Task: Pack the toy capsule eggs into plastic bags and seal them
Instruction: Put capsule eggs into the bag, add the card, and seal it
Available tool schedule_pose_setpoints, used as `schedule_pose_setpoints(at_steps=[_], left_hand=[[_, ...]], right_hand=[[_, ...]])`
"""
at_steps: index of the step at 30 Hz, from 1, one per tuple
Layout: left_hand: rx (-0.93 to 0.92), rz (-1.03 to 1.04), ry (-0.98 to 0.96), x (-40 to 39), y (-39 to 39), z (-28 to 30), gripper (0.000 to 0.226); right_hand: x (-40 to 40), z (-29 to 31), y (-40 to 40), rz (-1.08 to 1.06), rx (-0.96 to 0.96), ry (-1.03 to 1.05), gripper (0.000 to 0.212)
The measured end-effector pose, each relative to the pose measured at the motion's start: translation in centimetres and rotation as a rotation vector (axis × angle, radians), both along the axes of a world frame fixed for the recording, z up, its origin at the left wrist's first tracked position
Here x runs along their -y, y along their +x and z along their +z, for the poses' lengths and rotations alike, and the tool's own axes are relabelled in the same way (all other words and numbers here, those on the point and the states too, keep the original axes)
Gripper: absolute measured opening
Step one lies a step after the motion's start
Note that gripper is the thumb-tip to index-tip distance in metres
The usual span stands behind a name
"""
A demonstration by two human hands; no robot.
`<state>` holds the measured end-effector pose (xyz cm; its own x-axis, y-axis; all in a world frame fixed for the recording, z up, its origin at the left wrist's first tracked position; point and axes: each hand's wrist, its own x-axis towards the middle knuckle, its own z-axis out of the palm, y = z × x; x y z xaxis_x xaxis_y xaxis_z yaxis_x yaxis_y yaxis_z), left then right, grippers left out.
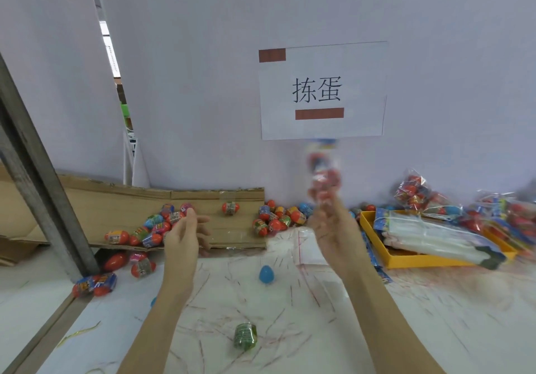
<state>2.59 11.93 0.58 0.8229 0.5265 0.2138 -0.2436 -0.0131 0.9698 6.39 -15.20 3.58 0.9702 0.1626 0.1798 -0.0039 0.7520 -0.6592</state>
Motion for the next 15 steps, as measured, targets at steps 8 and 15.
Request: schedule_pose_setpoints(at_steps=[8,15], left_hand=[[0.250,-0.192,0.773,4.3,-1.2,-0.5,0.024],[0.389,-0.244,1.088,5.5,-1.4,-0.9,0.018]], right_hand=[[-3.6,-2.1,-0.5,0.069,-0.223,-0.106,0.047],[-5.9,-1.9,-1.9,0.299,-0.219,-0.259,0.072]])
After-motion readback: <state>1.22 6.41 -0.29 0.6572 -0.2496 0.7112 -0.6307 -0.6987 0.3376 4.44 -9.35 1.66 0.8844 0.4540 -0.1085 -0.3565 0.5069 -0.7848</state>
